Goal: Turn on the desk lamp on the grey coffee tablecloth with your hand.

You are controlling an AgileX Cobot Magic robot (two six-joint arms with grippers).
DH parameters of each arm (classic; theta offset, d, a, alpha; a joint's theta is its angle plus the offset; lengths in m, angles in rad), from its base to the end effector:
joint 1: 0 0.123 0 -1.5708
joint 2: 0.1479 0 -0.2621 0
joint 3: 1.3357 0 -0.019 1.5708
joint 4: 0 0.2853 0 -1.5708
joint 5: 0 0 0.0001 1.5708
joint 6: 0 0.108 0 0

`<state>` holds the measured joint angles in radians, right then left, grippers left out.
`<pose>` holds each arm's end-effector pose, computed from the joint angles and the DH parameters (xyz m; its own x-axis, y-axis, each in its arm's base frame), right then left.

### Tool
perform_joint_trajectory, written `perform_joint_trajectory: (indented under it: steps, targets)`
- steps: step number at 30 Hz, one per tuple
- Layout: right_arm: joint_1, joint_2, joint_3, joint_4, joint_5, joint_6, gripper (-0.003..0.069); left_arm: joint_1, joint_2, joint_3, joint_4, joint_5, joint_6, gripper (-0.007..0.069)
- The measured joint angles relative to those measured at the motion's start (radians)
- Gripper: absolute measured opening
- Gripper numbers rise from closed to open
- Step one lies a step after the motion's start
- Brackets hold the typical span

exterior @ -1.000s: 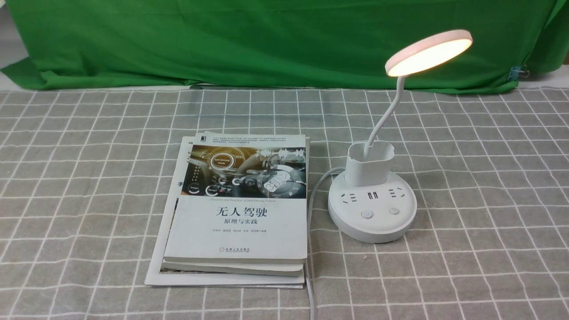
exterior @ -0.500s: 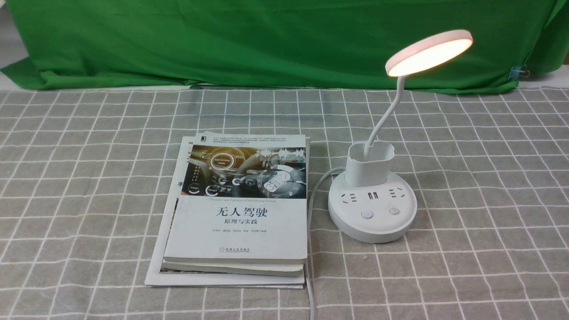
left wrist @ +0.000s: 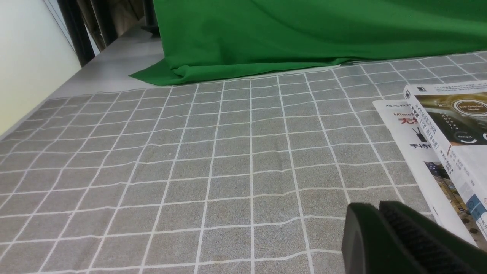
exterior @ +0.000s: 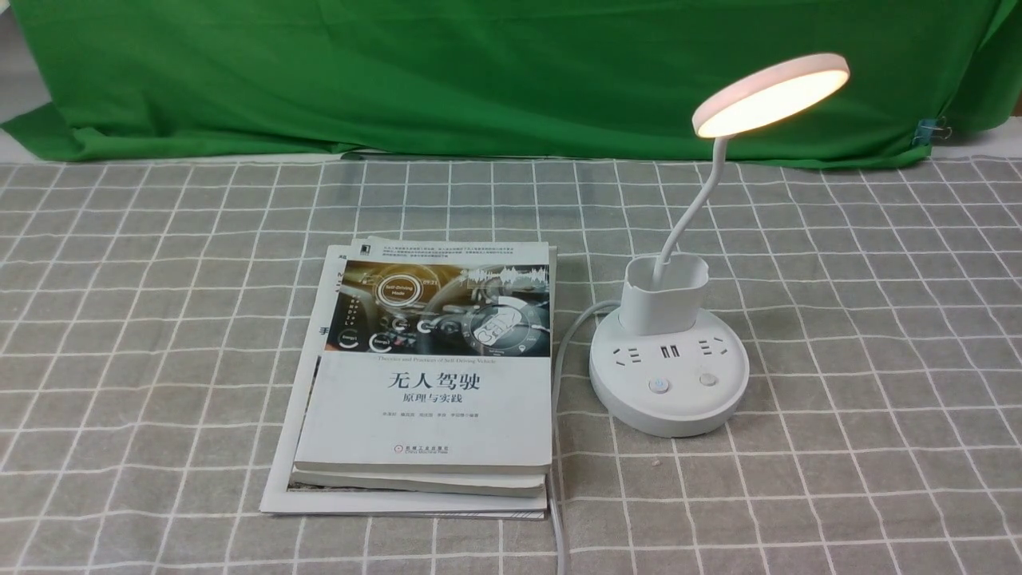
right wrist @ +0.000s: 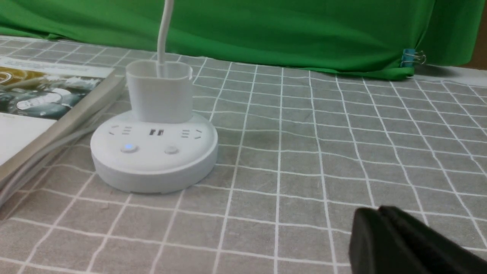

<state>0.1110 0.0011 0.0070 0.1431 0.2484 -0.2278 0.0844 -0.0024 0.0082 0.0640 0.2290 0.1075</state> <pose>0.1289 0.0182 0.1854 -0.1515 -0.1063 -0.9827 -0.1592 0.9839 -0.0819 0.1297 0.0126 0.1872 -0.1607 0.1560 -0.9746 -0.0725 0.9829 0.1693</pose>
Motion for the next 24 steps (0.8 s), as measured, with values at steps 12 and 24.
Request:
perform_joint_trajectory:
  steps: [12, 24]
  targets:
    - [0.0, 0.0, 0.0, -0.001, -0.003, -0.002, 0.0083, 0.0, 0.0, 0.0, 0.0, 0.0, 0.0, 0.0019]
    - [0.0, 0.0, 0.0, -0.001, -0.003, -0.001, 0.0106, 0.0, 0.0, 0.0, 0.0, 0.0, 0.0, 0.0019]
